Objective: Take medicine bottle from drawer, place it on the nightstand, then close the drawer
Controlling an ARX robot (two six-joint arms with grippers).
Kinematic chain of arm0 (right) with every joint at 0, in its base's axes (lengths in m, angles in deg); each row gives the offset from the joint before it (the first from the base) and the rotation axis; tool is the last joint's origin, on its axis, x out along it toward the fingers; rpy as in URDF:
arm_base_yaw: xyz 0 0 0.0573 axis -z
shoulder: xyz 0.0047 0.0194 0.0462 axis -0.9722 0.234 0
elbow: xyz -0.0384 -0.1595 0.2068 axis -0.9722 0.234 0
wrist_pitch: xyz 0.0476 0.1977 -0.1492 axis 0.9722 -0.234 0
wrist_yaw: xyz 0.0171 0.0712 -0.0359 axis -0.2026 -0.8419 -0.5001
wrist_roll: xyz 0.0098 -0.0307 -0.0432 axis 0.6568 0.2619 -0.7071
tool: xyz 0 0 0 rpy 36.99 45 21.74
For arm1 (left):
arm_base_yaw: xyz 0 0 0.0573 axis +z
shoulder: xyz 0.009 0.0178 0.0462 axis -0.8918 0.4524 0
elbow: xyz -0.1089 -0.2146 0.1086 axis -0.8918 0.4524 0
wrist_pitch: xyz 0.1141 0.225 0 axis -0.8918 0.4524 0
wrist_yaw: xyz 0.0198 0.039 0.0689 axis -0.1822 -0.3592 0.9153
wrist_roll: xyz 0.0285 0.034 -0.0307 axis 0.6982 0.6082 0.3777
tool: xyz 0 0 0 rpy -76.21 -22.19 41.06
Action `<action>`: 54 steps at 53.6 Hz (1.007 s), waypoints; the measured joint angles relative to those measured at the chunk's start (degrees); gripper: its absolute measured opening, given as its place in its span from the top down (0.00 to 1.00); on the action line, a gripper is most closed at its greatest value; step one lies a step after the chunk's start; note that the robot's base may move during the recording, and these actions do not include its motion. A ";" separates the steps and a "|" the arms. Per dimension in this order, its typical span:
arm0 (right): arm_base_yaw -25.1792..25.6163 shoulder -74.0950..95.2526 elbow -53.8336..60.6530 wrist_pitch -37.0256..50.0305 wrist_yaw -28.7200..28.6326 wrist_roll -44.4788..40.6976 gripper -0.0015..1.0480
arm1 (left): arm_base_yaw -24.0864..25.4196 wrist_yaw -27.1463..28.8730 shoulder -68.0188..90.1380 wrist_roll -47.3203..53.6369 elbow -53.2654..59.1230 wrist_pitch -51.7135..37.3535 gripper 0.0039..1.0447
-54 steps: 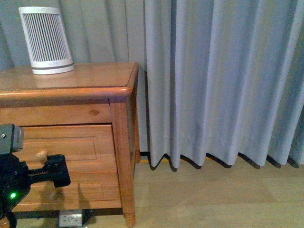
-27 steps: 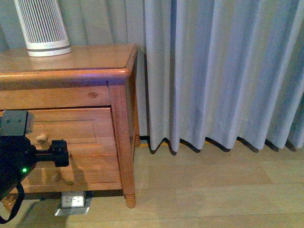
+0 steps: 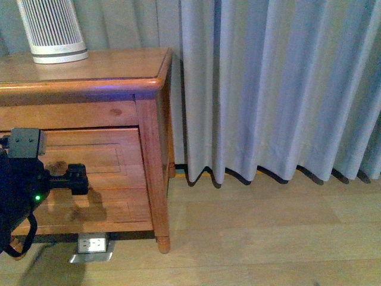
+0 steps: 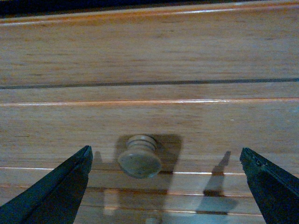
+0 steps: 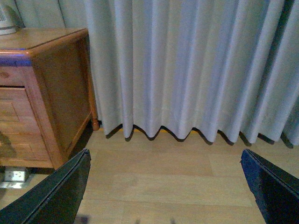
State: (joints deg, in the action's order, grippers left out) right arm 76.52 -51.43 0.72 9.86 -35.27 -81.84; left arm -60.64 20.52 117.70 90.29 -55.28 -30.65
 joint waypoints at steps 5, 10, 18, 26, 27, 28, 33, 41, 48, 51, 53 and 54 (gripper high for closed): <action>0.00 0.00 0.00 0.00 0.00 0.00 0.07 | 0.31 0.00 0.15 0.17 -0.44 0.00 0.06; 0.00 0.00 0.00 0.00 0.00 -0.02 0.07 | 0.35 -0.02 0.26 0.26 -0.59 0.17 0.06; 0.00 0.00 0.00 0.00 0.00 0.00 0.07 | 0.33 -0.09 0.31 0.37 -0.74 0.83 0.19; 0.00 0.00 0.00 0.00 0.00 0.00 0.07 | 0.33 -0.07 0.31 0.24 -1.14 1.62 0.46; 0.00 0.00 0.00 0.00 0.00 0.00 0.07 | 0.33 0.02 0.31 0.22 -1.18 1.73 0.49; 0.00 0.00 0.00 0.00 0.00 0.00 0.07 | 0.33 0.22 0.31 0.22 -1.22 1.77 0.51; 0.00 0.00 0.00 0.00 0.00 0.00 0.07 | 0.39 0.52 0.31 -0.04 -1.40 1.90 0.64; 0.00 0.00 0.00 0.00 0.00 0.00 0.07 | 0.55 0.85 0.31 -0.26 -1.46 1.62 0.79; 0.00 0.00 0.00 0.00 0.00 -0.02 0.07 | 0.55 0.13 0.07 -0.26 -2.10 1.40 0.97; 0.00 0.00 0.00 0.00 0.00 0.00 0.07 | 0.55 -0.33 0.07 -0.24 -1.90 1.38 0.97; 0.00 0.00 0.00 0.00 0.00 0.00 0.07 | 0.37 -0.61 0.07 -0.28 -1.18 1.03 0.97; 0.00 0.00 0.00 0.00 0.00 0.00 0.07 | 0.26 -0.66 0.07 -0.26 -0.81 0.96 0.97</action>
State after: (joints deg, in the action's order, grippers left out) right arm 76.52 -51.43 0.72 9.86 -35.27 -81.84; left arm -60.38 19.86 117.77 90.03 -56.09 -29.69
